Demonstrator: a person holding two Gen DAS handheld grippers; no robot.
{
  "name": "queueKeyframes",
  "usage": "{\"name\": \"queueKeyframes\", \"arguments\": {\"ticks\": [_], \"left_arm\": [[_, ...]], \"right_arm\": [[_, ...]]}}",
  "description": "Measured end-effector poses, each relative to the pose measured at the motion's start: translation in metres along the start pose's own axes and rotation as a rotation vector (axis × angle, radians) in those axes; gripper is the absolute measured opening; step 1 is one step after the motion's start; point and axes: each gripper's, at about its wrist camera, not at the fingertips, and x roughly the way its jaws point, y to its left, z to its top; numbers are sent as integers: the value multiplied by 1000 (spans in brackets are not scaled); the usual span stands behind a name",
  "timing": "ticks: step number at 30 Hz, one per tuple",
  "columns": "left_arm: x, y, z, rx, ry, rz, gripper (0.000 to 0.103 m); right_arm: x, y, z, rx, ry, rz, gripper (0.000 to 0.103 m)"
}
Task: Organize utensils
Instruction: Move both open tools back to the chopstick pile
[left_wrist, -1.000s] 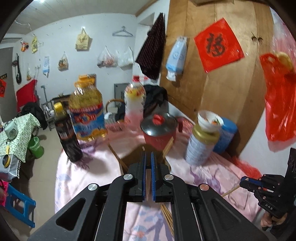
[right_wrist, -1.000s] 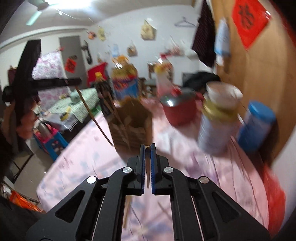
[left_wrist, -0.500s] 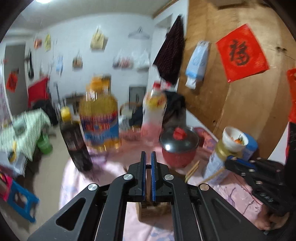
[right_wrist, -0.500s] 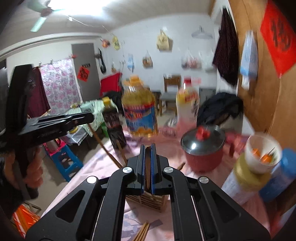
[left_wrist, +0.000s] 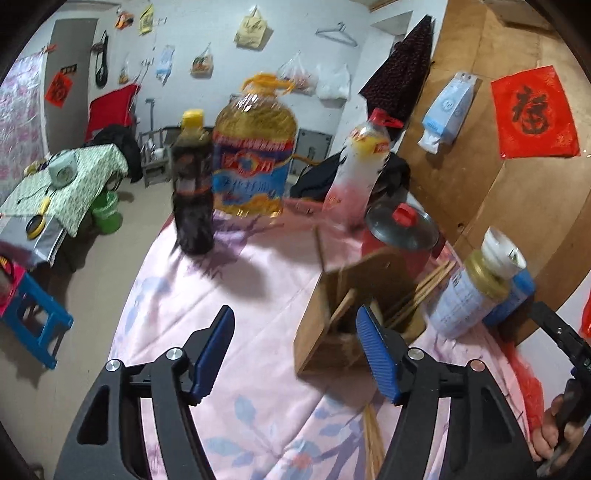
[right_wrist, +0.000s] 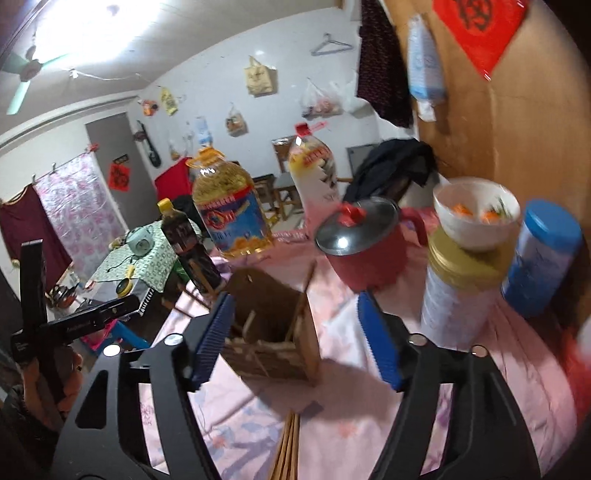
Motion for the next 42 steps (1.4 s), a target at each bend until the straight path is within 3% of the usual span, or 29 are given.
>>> {"name": "queueKeyframes", "arguments": {"ticks": [7, 12, 18, 22, 25, 31, 33, 37, 42], "left_arm": [[-14, 16, -50, -2, 54, 23, 78], [-14, 11, -92, 75, 115, 28, 80], [-7, 7, -141, 125, 213, 21, 80], [-17, 9, -163, 127, 224, 73, 80], [-30, 15, -174, 79, 226, 126, 82], [-44, 13, -193, 17, 248, 215, 84], [-48, 8, -202, 12, 262, 239, 85], [-48, -5, -219, 18, 303, 258, 85], [-43, -27, -233, 64, 333, 253, 85]], "right_arm": [[-15, 4, -53, 33, 66, -40, 78], [-17, 11, -108, -6, 155, -104, 78], [-18, 24, -196, -206, 268, -203, 77], [-12, 25, -232, -343, 338, -174, 61], [-7, 20, -244, -383, 395, -116, 51], [3, 11, -255, -391, 448, -4, 45], [7, 7, -258, -373, 469, 23, 35], [8, -2, -260, -359, 461, 29, 17], [7, -32, -250, -264, 462, 4, 15]]}}
